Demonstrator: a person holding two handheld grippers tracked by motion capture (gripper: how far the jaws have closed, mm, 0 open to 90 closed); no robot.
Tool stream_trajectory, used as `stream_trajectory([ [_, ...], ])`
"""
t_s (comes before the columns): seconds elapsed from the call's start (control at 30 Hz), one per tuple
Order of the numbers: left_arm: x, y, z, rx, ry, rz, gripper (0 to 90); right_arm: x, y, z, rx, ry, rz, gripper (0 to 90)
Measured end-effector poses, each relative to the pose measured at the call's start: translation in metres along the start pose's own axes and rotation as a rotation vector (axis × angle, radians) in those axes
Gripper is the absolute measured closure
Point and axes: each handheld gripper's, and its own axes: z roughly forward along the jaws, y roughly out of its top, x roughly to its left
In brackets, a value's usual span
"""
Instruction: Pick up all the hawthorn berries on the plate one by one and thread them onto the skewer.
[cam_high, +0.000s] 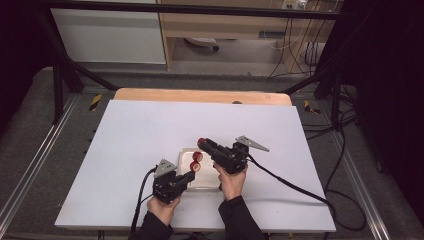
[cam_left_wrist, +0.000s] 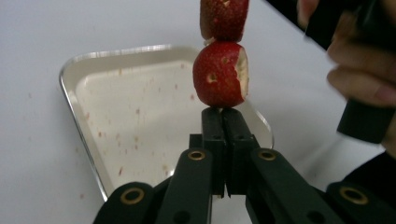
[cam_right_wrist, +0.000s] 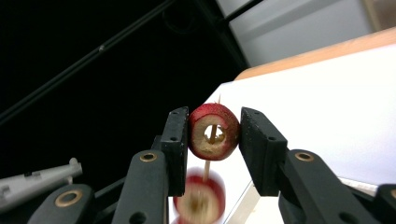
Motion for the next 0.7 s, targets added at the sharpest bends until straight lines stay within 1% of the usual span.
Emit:
stream_trajectory([
  [0.03, 0.000, 0.002, 0.000, 0.011, -0.004, 0.000, 88.8, 0.000, -0.002, 0.000, 0.000, 0.005, 0.007, 64.2],
  [0.1, -0.001, 0.003, 0.001, 0.016, -0.001, 0.008, 88.7, 0.000, -0.004, 0.001, -0.004, 0.001, 0.001, 64.2],
  [0.2, 0.000, 0.004, 0.003, 0.027, 0.001, 0.012, 88.7, 0.000, -0.007, 0.002, 0.010, 0.005, 0.007, 64.0],
  [0.23, 0.001, 0.004, 0.004, 0.025, 0.002, 0.015, 88.6, 0.000, -0.007, 0.002, 0.010, -0.001, 0.000, 63.9],
  [0.3, 0.001, 0.004, 0.004, 0.021, -0.004, 0.018, 88.6, -0.001, -0.006, 0.002, 0.013, 0.000, 0.005, 63.3],
  [0.37, 0.002, 0.004, 0.003, 0.019, 0.000, 0.024, 88.5, -0.001, -0.005, 0.001, 0.015, 0.003, -0.010, 62.2],
  [0.4, 0.003, 0.004, 0.002, 0.021, 0.006, 0.024, 88.5, 0.000, -0.004, 0.001, 0.021, 0.003, -0.012, 60.2],
  [0.47, 0.006, 0.004, 0.001, 0.021, 0.009, 0.022, 88.5, 0.000, -0.001, -0.002, 0.036, -0.003, -0.043, 57.1],
  [0.57, 0.010, 0.003, -0.002, 0.028, 0.014, 0.031, 88.5, 0.002, 0.003, -0.007, 0.063, -0.016, -0.086, 53.3],
  [0.63, 0.013, 0.002, -0.004, 0.032, 0.010, 0.035, 88.4, 0.002, 0.006, -0.010, 0.095, -0.023, -0.114, 50.6],
  [0.7, 0.015, 0.001, -0.006, 0.037, 0.004, 0.041, 88.4, 0.002, 0.008, -0.012, 0.134, -0.033, -0.134, 45.9],
])
